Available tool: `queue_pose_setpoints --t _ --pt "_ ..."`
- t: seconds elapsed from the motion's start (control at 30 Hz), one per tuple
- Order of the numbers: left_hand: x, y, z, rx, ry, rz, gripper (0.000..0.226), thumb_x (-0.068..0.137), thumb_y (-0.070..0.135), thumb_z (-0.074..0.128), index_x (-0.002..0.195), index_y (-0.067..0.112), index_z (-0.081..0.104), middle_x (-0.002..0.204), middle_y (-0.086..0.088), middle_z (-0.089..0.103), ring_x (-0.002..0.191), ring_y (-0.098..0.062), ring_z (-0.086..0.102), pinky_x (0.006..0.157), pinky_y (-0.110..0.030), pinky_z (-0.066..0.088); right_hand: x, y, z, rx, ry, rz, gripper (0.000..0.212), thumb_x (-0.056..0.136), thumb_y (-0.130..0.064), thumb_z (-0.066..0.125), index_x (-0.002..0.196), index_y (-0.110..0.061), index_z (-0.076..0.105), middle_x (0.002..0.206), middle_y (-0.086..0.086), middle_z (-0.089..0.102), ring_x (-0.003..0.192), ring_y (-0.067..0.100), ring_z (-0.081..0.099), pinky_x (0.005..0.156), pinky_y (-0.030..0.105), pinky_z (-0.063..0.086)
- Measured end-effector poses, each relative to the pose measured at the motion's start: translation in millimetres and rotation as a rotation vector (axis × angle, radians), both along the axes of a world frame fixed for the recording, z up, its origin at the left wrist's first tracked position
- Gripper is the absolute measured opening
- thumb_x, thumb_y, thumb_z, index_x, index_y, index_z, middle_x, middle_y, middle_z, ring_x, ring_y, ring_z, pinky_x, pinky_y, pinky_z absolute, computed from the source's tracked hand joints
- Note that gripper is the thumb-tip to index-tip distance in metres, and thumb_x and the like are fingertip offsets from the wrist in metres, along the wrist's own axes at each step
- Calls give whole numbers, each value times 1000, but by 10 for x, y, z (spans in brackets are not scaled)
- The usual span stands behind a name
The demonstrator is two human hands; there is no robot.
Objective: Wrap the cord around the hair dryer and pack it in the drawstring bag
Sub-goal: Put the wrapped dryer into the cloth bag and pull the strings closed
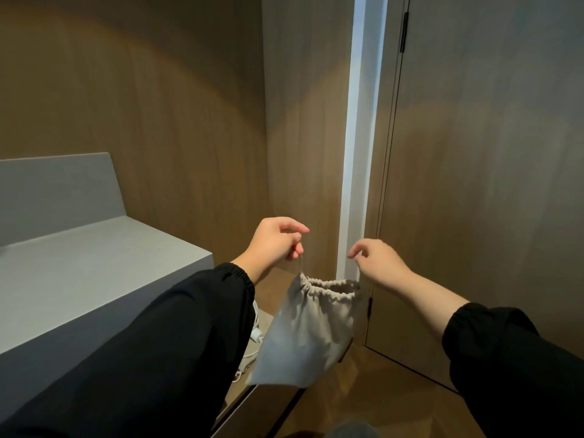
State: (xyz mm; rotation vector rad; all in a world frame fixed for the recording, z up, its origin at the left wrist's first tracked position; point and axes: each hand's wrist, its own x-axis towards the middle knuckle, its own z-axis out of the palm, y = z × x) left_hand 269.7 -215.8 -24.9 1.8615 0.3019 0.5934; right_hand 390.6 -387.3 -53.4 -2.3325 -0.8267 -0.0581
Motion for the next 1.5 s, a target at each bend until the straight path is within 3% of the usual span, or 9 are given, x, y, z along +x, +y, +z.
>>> queue_pose_setpoints --t 0.2,0.3,0.37,0.47,0.6,0.67,0.87,1.1,1.5 --pt "-30 -113 31 46 26 -91 28 93 -6 46 87 12 66 56 -9 58 41 -11 49 44 -18 40 -281 161 -220 -553 -49 317 87 77 -67 62 149 -36 24 159 8 12 144 33 15 115 49 24" --pt "-83 -141 56 45 17 -116 28 93 -5 46 88 13 66 57 -9 57 42 -11 48 43 -17 39 -408 280 -371 -291 224 500 44 85 -46 67 114 -14 59 108 7 59 99 18 54 89 34 43" --pt "-145 -102 88 28 13 -85 28 92 -6 46 86 12 66 55 -9 56 41 -11 47 42 -16 39 -482 338 -446 -156 274 492 33 87 -35 68 89 -2 67 76 4 58 70 12 51 70 31 43" --pt "-207 127 47 3 76 118 23 90 -5 48 88 7 66 58 -10 59 44 -15 52 45 -19 42 -552 413 -510 14 280 374 20 85 -25 70 82 -5 74 73 9 64 68 16 55 65 32 46" --pt "-356 372 -69 575 372 430 36 82 5 56 114 20 62 112 -3 62 103 -25 60 78 -28 45 -576 470 -484 143 229 254 16 81 -22 75 79 -6 75 76 17 67 66 18 53 62 33 43" --pt "-427 303 -112 649 332 432 26 82 10 57 104 22 63 109 -2 62 100 -23 59 77 -28 45 -542 480 -445 151 182 245 21 80 -24 75 76 -4 74 77 20 67 65 19 52 61 36 44" --pt "-514 -77 -351 448 193 207 24 82 19 57 66 9 71 61 -6 66 54 -13 51 56 -27 42 -483 392 -236 126 57 221 18 82 -24 73 72 -9 74 69 11 65 65 20 56 56 32 44" --pt "-384 -265 -578 266 16 154 27 93 20 58 118 15 67 112 4 64 105 -8 56 94 -23 43 -480 294 -148 93 -53 166 20 84 -26 70 76 -9 75 69 11 65 73 27 60 67 42 51" --pt "-184 -433 -592 -240 -166 258 17 85 10 65 73 5 75 70 -11 68 66 -13 57 66 -28 49 -613 229 -176 51 -45 218 19 81 -29 74 81 -10 77 68 5 66 69 20 58 60 33 45"
